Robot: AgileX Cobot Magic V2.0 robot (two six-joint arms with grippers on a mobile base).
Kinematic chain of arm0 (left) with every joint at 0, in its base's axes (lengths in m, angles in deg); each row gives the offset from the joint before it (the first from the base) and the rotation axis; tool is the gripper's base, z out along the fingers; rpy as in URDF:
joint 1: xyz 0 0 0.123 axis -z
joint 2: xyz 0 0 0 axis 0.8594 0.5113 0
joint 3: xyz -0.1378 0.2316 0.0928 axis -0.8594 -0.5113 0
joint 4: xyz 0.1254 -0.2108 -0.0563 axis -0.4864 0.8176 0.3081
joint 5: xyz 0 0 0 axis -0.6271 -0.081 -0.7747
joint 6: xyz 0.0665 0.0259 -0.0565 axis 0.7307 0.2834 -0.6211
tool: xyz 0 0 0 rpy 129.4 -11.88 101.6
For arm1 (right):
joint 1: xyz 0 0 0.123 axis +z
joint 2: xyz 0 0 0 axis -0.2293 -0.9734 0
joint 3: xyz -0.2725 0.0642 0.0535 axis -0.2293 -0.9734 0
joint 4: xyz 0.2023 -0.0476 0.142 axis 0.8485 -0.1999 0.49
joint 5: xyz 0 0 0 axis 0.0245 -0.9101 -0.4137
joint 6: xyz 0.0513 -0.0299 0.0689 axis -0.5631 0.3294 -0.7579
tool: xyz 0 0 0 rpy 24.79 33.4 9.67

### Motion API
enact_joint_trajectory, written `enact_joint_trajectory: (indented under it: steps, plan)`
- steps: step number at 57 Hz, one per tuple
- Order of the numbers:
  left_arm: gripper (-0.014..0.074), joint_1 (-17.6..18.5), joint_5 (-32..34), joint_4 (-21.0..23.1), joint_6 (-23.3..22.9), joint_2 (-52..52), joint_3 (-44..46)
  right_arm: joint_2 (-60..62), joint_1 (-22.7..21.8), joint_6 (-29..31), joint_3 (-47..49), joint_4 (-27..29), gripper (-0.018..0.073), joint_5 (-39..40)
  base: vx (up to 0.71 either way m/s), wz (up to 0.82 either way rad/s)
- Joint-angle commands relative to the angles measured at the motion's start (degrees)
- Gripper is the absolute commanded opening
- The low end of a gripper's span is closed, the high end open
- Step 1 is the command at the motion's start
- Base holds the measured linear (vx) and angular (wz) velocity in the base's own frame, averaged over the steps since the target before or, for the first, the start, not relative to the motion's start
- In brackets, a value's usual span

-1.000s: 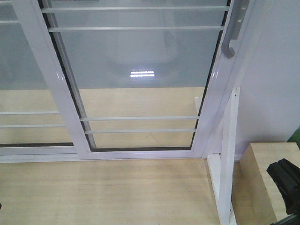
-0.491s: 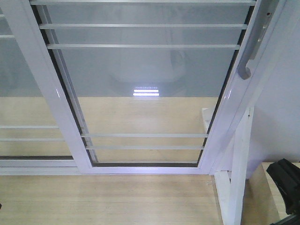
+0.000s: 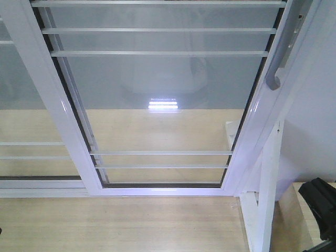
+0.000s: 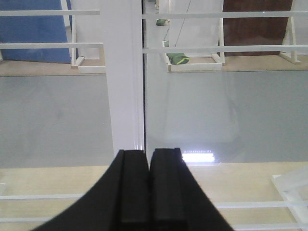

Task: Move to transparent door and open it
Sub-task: 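Drive closer and align the base with the door's silver handle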

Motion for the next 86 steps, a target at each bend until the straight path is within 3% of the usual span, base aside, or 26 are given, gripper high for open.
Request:
enact_joint_trajectory:
  steps: [1,40,52,59,63,73,86]
  plan:
    - [0.0003,0.3,4.6,0.5,0.0,-0.3,-0.8,0.9,-0.3,0.2,-0.3,-0.3,-0.0005,4.8,0.00,0.00]
    - [0.0003,0.3,5.2,0.5,0.0,-0.3,-0.8,0.9,-0.3,0.2,-0.3,-0.5,-0.0005,6.7,0.00,0.00]
    - [0.0003,0.3,15.3,1.1,0.0,-0.3,-0.7,0.9,-0.3,0.2,-0.1,-0.5,-0.0005,16.5,0.00,0.00]
    - [0.0003,0.3,20.6,3.2,-5.0,-0.3,0.2,0.9,-0.3,0.6,0.8,-0.5,-0.0005,18.2,0.00,0.00]
    - [0.0003,0.3,21.0,4.0,-6.9,-0.3,1.6,0.8,-0.3,0.6,2.6,-0.5,-0.0005,16.7,0.00,0.00]
    - [0.0003,0.3,18.8,3.7,-6.8,4.0,8.1,-5.0,-0.3,0.6,12.4,-1.2,-0.0005,7.3,0.00,0.00]
    - [0.0003,0.3,20.8,3.4,-6.6,24.0,19.9,-23.8,-0.3,0.4,29.3,-6.6,-0.0005,3.0,0.00,0.00]
